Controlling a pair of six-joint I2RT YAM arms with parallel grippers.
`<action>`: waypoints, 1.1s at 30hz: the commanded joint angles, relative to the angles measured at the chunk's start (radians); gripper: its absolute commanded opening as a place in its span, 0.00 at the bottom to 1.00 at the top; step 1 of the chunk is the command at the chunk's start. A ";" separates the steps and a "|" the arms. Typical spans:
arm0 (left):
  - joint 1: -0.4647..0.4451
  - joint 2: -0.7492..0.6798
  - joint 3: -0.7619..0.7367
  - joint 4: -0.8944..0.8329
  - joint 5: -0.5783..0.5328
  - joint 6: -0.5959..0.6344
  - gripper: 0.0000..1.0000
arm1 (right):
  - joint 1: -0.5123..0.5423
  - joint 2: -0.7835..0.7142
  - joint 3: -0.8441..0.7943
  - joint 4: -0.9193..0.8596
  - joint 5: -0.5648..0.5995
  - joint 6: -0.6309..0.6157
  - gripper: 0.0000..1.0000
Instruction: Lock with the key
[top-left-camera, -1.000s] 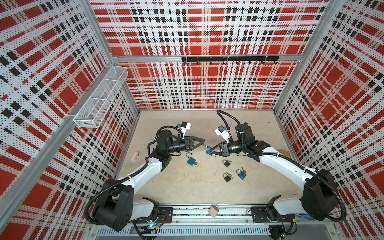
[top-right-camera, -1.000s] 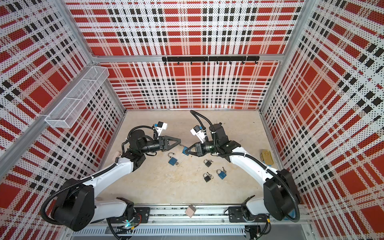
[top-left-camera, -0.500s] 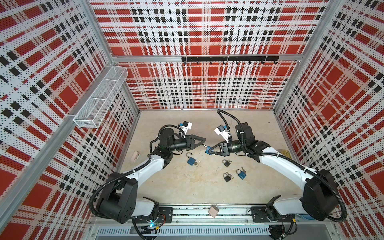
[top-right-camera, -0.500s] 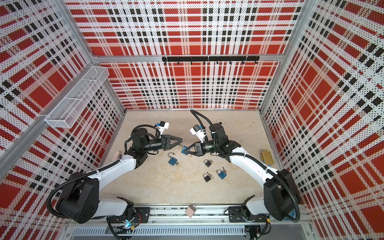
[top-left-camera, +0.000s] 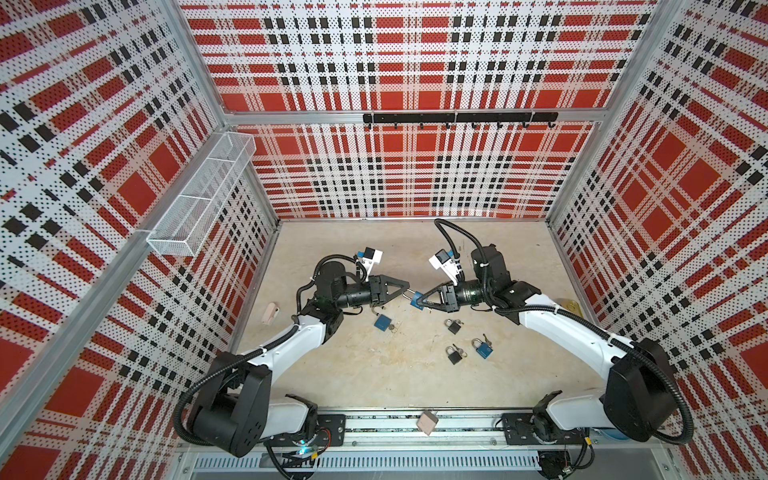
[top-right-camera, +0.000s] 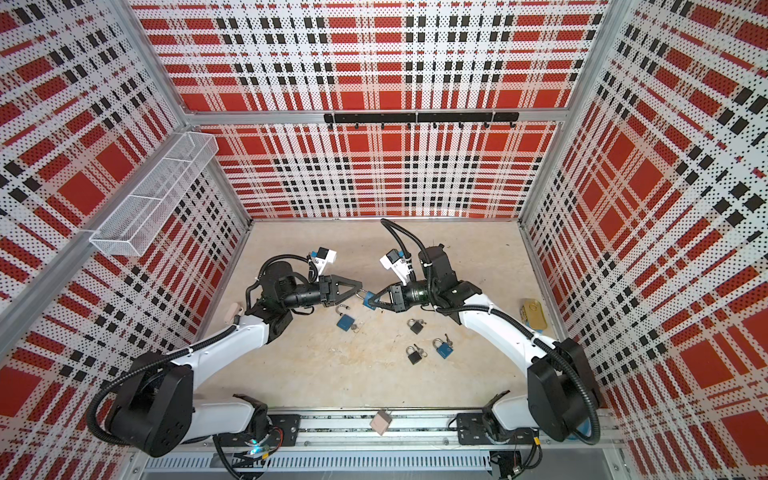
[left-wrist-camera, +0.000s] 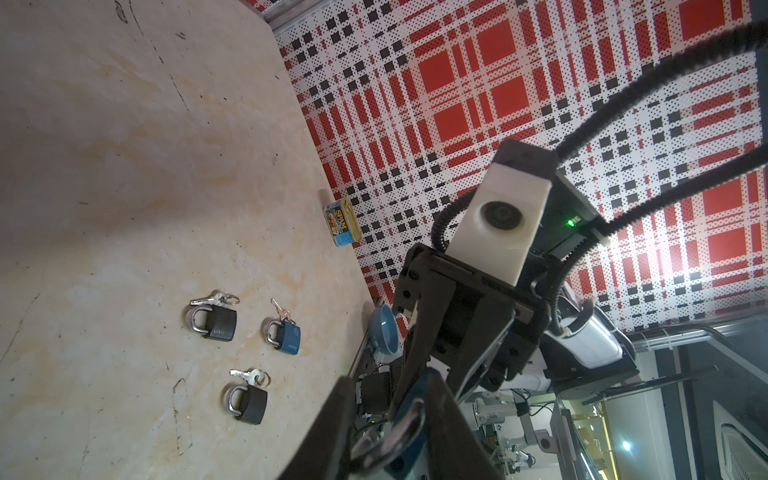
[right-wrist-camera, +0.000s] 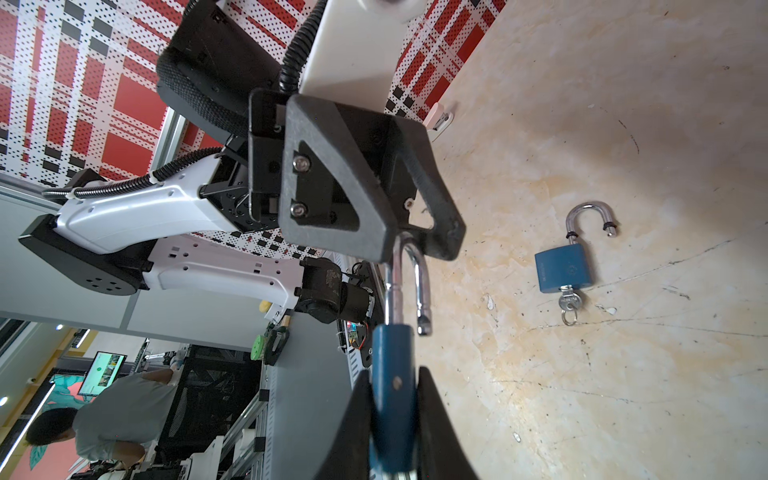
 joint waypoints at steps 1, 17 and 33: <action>-0.001 -0.028 -0.010 0.025 0.042 -0.021 0.32 | -0.005 -0.020 0.041 0.059 0.007 -0.007 0.00; 0.003 -0.031 -0.039 0.025 0.048 -0.015 0.25 | -0.005 -0.018 0.042 0.081 -0.010 0.002 0.00; -0.006 -0.008 -0.042 0.026 0.026 0.005 0.00 | -0.005 -0.020 0.012 0.167 -0.071 0.097 0.00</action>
